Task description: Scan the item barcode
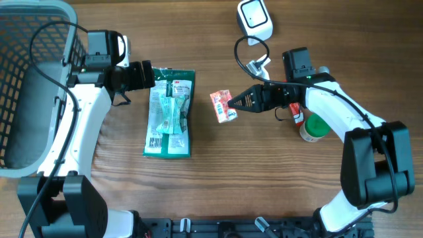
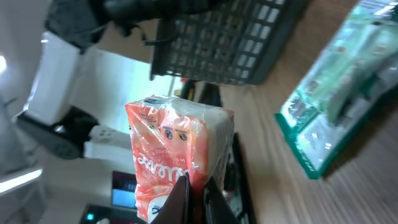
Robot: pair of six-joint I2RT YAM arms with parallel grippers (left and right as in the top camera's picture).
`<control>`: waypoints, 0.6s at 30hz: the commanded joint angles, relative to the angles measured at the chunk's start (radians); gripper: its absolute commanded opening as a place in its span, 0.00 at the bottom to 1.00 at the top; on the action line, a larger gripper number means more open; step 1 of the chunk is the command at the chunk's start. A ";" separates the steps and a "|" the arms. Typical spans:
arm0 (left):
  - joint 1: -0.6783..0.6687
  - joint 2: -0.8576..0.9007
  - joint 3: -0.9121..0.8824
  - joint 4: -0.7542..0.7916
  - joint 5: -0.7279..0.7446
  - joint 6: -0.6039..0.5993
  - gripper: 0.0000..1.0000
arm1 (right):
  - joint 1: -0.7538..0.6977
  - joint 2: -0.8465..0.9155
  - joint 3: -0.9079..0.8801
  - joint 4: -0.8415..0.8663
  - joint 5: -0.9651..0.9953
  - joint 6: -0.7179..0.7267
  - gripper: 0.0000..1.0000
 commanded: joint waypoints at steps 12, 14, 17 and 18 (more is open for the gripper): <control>0.003 -0.004 0.007 0.003 0.008 0.016 1.00 | 0.004 -0.019 0.003 -0.004 -0.079 -0.069 0.04; 0.003 -0.004 0.007 0.003 0.008 0.016 1.00 | 0.004 -0.019 0.003 -0.005 -0.048 -0.068 0.04; 0.003 -0.004 0.007 0.003 0.008 0.016 1.00 | 0.004 -0.019 0.003 -0.017 0.069 -0.060 0.04; 0.003 -0.004 0.007 0.003 0.008 0.016 1.00 | 0.004 -0.019 0.003 -0.026 0.115 -0.059 0.04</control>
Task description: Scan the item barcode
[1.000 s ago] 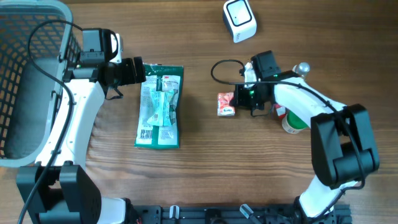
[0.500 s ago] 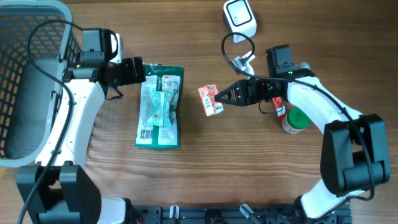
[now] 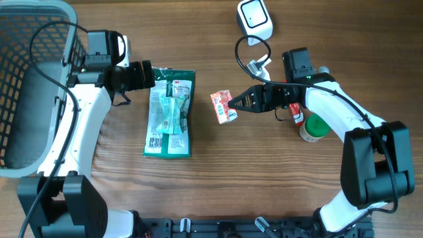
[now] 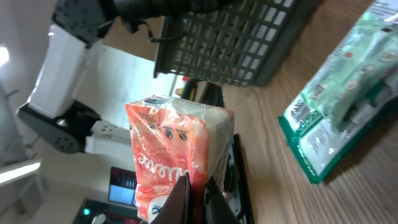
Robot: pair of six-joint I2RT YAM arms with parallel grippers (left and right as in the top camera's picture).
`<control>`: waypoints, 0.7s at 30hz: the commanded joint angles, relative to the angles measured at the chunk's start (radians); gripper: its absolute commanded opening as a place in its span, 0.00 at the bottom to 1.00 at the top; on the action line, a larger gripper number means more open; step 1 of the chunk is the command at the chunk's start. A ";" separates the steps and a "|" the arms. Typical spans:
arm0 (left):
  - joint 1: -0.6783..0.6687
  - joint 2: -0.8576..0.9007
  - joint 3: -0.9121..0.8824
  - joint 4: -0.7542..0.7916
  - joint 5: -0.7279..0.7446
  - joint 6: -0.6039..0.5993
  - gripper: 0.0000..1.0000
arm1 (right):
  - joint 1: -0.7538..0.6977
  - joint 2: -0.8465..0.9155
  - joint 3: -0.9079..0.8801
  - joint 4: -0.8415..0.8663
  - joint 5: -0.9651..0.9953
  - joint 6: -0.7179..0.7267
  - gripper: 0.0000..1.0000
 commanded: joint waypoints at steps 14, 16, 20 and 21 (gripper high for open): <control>0.003 -0.004 0.007 0.003 0.008 0.016 1.00 | 0.005 -0.019 -0.034 -0.084 0.995 0.216 0.04; 0.003 -0.004 0.007 0.003 0.008 0.016 1.00 | 0.005 -0.019 -0.048 -0.074 1.004 0.215 0.04; 0.003 -0.004 0.007 0.003 0.008 0.016 1.00 | 0.005 -0.019 -0.052 -0.067 1.004 0.216 0.04; 0.003 -0.004 0.007 0.003 0.008 0.016 1.00 | 0.005 -0.019 -0.052 -0.067 1.004 0.217 0.04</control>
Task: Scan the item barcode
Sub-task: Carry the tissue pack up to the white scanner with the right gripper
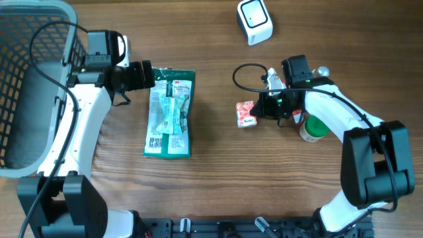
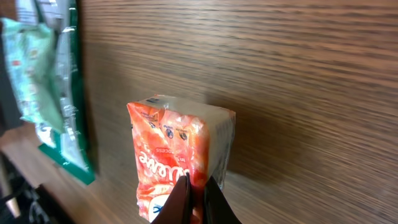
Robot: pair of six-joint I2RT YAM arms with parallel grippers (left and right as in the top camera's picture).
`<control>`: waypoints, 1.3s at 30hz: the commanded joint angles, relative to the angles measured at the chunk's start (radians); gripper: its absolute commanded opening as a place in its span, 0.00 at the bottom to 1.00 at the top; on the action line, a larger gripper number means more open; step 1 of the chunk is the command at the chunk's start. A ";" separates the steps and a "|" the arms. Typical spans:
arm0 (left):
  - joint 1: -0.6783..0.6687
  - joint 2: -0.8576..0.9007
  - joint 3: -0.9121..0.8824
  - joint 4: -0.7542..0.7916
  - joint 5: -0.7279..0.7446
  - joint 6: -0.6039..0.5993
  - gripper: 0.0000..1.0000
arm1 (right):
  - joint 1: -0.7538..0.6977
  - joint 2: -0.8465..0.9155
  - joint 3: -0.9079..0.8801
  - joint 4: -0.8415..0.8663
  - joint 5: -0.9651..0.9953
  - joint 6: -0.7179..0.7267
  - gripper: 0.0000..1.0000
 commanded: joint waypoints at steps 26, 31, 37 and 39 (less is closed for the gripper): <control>0.003 -0.004 0.007 0.002 0.008 0.016 1.00 | 0.076 -0.047 0.108 -0.056 0.204 0.087 0.04; 0.003 -0.004 0.007 0.002 0.008 0.016 1.00 | 0.077 -0.122 0.345 -0.324 0.323 0.085 0.04; 0.003 -0.004 0.007 0.003 0.008 0.016 1.00 | 0.076 -0.158 0.615 -0.548 0.422 0.111 0.04; 0.003 -0.004 0.007 0.003 0.008 0.016 1.00 | 0.076 -0.153 0.764 -0.636 0.442 0.080 0.04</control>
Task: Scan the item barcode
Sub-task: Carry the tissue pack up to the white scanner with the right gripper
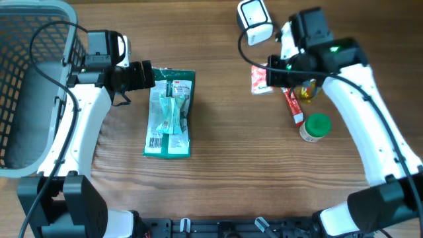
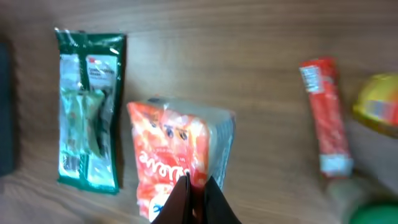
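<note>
My right gripper [image 1: 268,77] is shut on a small orange snack packet [image 1: 258,79], held just in front of the white barcode scanner [image 1: 254,20] at the table's back edge. In the right wrist view the packet [image 2: 177,146] hangs above the table with my fingertips [image 2: 198,190] pinched on its lower edge. My left gripper [image 1: 148,75] hovers open at the top left corner of a green packaged item [image 1: 170,112], holding nothing.
A red tube [image 1: 293,106], a yellow object [image 1: 306,90] and a green-capped bottle [image 1: 315,127] lie under the right arm. A dark mesh basket [image 1: 33,86] fills the far left. The green package [image 2: 89,109] and the tube [image 2: 324,118] also show below the wrist.
My right gripper, still shut on the orange packet, has moved from low over the table's middle to higher and further back, just in front of the scanner. The left arm has not moved.
My right gripper held the orange packet out sideways near the green package, the wrist facing the basket, and stayed so at the following moment. Then the packet was further right, low over the wood. Now it sits next to the scanner.
</note>
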Robot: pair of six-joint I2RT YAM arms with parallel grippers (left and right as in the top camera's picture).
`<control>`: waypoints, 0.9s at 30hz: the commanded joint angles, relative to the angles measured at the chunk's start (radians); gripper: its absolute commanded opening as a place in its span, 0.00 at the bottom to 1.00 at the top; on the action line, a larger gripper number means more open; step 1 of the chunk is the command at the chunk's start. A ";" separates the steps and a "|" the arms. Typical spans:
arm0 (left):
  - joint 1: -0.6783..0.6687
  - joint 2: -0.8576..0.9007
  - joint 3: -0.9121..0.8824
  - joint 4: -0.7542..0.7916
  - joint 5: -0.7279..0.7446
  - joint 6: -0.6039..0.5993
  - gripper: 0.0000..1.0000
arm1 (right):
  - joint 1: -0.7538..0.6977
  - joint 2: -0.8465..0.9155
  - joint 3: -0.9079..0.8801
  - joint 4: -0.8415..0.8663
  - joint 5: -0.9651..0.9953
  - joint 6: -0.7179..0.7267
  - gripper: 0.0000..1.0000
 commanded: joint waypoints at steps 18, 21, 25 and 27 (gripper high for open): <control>0.003 -0.004 0.007 0.002 0.008 0.016 1.00 | 0.105 0.356 0.454 0.404 0.695 -0.360 0.04; 0.003 -0.004 0.007 0.002 0.008 0.016 1.00 | 0.126 0.492 0.454 0.565 0.846 -0.473 0.04; 0.003 -0.004 0.007 0.002 0.008 0.016 1.00 | 0.134 0.634 0.454 0.712 0.986 -0.721 0.04; 0.003 -0.004 0.007 0.002 0.008 0.016 1.00 | 0.134 0.684 0.453 0.746 0.991 -0.820 0.04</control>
